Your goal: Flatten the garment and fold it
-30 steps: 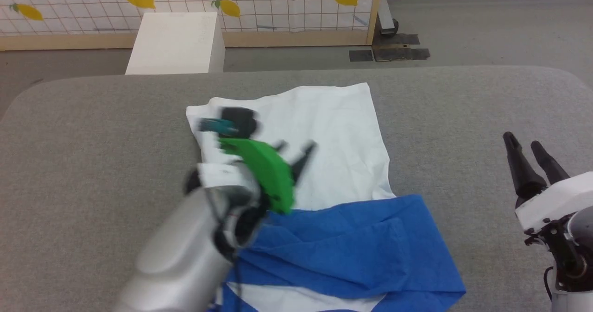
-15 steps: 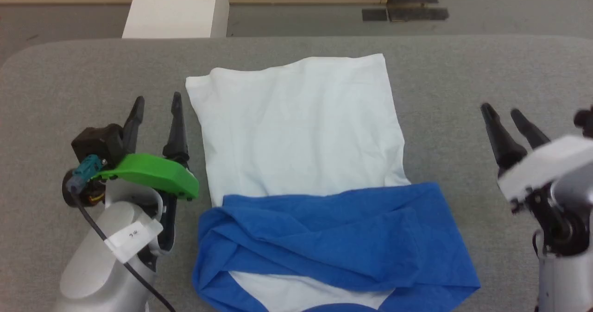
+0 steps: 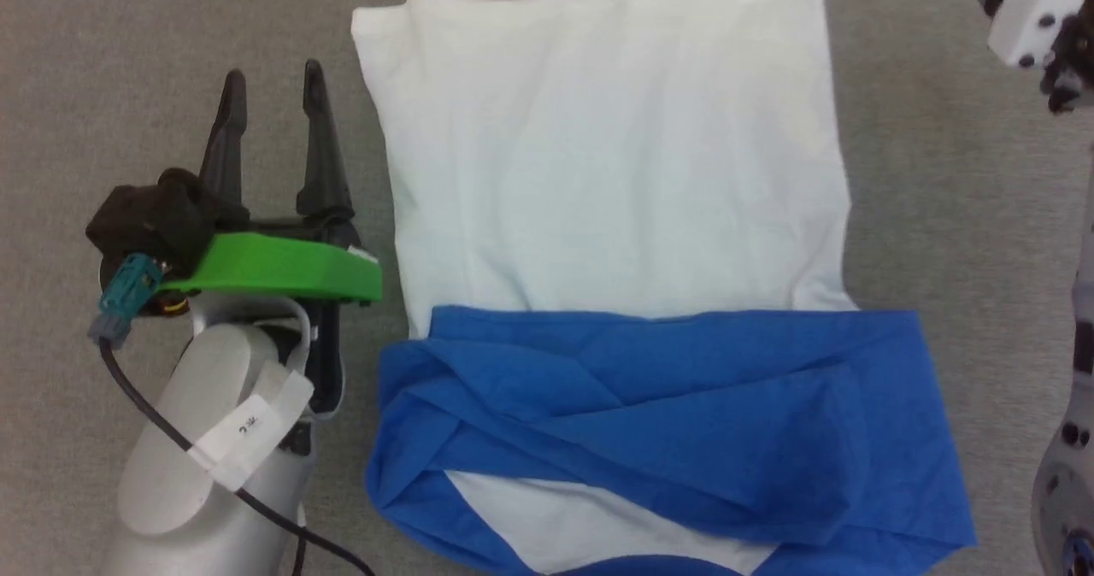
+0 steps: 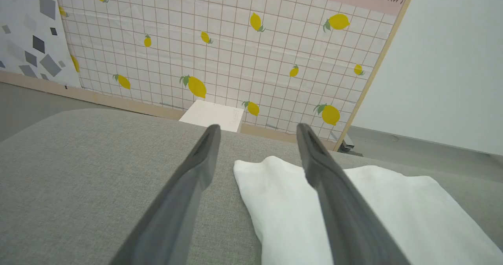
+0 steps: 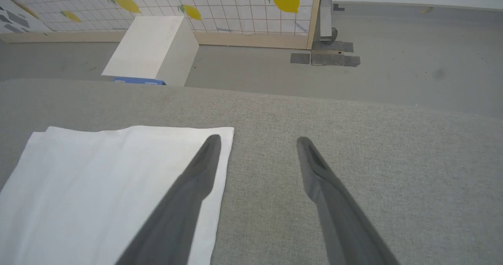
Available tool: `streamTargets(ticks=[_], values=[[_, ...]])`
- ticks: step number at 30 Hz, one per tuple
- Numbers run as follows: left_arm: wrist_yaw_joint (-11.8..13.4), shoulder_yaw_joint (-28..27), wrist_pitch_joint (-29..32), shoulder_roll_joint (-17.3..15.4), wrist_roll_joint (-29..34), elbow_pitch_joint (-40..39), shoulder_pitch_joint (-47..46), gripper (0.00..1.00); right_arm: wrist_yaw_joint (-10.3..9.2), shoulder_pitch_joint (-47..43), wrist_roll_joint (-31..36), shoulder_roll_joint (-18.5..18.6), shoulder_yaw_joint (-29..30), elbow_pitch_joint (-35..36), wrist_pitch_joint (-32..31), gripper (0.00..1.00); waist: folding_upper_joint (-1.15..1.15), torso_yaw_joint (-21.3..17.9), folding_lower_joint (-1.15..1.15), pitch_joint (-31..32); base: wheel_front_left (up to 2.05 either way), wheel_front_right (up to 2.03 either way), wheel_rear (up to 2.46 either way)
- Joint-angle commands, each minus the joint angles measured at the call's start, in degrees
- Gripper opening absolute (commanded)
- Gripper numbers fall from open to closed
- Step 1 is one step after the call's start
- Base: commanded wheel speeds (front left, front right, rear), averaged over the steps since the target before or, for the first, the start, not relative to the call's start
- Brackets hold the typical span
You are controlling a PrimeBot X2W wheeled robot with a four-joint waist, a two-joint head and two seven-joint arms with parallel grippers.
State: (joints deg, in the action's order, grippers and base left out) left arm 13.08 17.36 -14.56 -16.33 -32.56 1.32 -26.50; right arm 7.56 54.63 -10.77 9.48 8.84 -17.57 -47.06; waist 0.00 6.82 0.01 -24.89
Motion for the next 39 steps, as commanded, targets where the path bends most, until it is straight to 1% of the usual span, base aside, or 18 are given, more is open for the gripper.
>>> streamTargets(ticks=[1,6,10,14,18,19,20,21,24,28,31,32,33,34,36,39], values=[[-0.37,-0.26,-0.42,0.63,1.24,-0.46,-1.07,1.00,-0.08,1.87,1.50,0.16,-0.88,-1.88,-1.50,1.00,0.00,6.31,-0.01,-8.06,0.00,0.00,0.00],[-1.34,-0.83,-0.42,2.85,3.18,-1.29,-1.56,1.00,-0.08,6.82,7.19,1.46,-5.55,-7.20,-7.21,1.00,0.00,8.50,-0.01,-10.85,0.00,0.00,0.00],[-2.17,-1.75,-0.43,4.14,4.22,-1.35,-1.46,1.00,-0.08,8.95,9.38,1.70,-8.34,-9.43,-7.84,1.00,0.00,9.35,-0.01,-12.11,0.00,0.00,0.00],[-3.05,-2.58,-0.43,5.43,5.06,-0.97,-1.30,1.00,-0.08,9.26,10.97,2.66,-11.00,-11.51,-7.99,1.00,0.00,9.83,-0.01,-12.49,0.00,0.00,0.00],[-3.92,-3.39,-0.43,6.46,5.75,-0.11,-0.94,1.00,-0.08,8.61,11.37,3.16,-11.12,-13.62,-9.46,1.00,0.00,9.63,-0.01,-12.11,0.00,0.00,0.00],[-4.18,-3.68,-0.43,6.64,5.84,0.13,-0.83,1.00,-0.08,8.49,11.37,3.09,-10.75,-14.07,-10.03,0.43,0.00,9.44,-0.01,-11.87,0.00,0.00,0.00],[-4.45,-3.90,-0.43,6.81,5.74,0.32,-0.72,1.00,-0.08,8.52,11.29,2.98,-10.54,-14.25,-10.12,0.16,0.00,9.22,-0.01,-11.63,0.00,0.00,0.00],[-4.76,-4.02,-0.43,6.86,5.79,0.61,-0.68,1.00,-0.08,8.60,11.19,2.90,-10.13,-14.33,-9.94,0.00,0.00,8.97,-0.01,-11.33,0.00,0.00,0.00],[-6.13,-3.72,-0.01,6.45,5.37,1.60,-1.47,1.00,-0.08,9.03,10.85,2.59,-9.47,-14.08,-8.64,0.00,0.00,8.05,-0.01,-10.52,0.00,0.00,0.00],[-8.45,-3.63,4.49,4.71,3.64,2.26,-6.28,1.00,-0.08,9.71,8.96,1.36,-9.44,-13.47,-5.41,0.00,0.00,6.08,-0.01,-9.34,0.00,0.00,0.00],[-10.13,-3.32,11.57,2.12,2.61,3.78,-12.64,1.00,-0.08,9.98,7.26,0.79,-10.53,-13.23,-3.99,0.00,0.00,4.14,-0.01,-8.67,0.00,0.00,0.00],[-10.60,-3.40,14.27,1.78,1.50,4.63,-14.67,1.00,-0.08,10.07,6.67,0.65,-10.96,-13.10,-3.67,0.00,0.00,3.56,-0.01,-8.58,0.00,0.00,0.00],[-11.04,-3.25,18.10,0.88,0.68,6.05,-17.34,1.00,-0.08,10.22,5.92,0.47,-11.49,-12.88,-3.25,0.00,0.00,2.82,-0.01,-8.57,0.00,0.00,0.00],[-11.26,-3.08,20.93,0.05,0.40,7.29,-19.54,1.00,-0.08,10.34,5.41,0.40,-12.10,-12.72,-2.96,0.00,0.00,2.21,-0.01,-8.62,0.00,0.00,0.00],[-11.50,-2.82,28.66,-1.24,-1.34,11.09,-24.56,1.00,-0.08,10.71,3.89,0.07,-13.99,-12.23,-2.15,0.00,0.00,0.49,-0.01,-9.00,0.00,0.00,0.00],[-11.03,-1.51,38.04,-3.30,-1.51,16.05,-30.11,1.00,-0.08,11.27,1.13,-0.48,-16.81,-11.19,-1.11,0.00,0.00,-1.83,-0.01,-10.26,0.00,0.00,0.00]])
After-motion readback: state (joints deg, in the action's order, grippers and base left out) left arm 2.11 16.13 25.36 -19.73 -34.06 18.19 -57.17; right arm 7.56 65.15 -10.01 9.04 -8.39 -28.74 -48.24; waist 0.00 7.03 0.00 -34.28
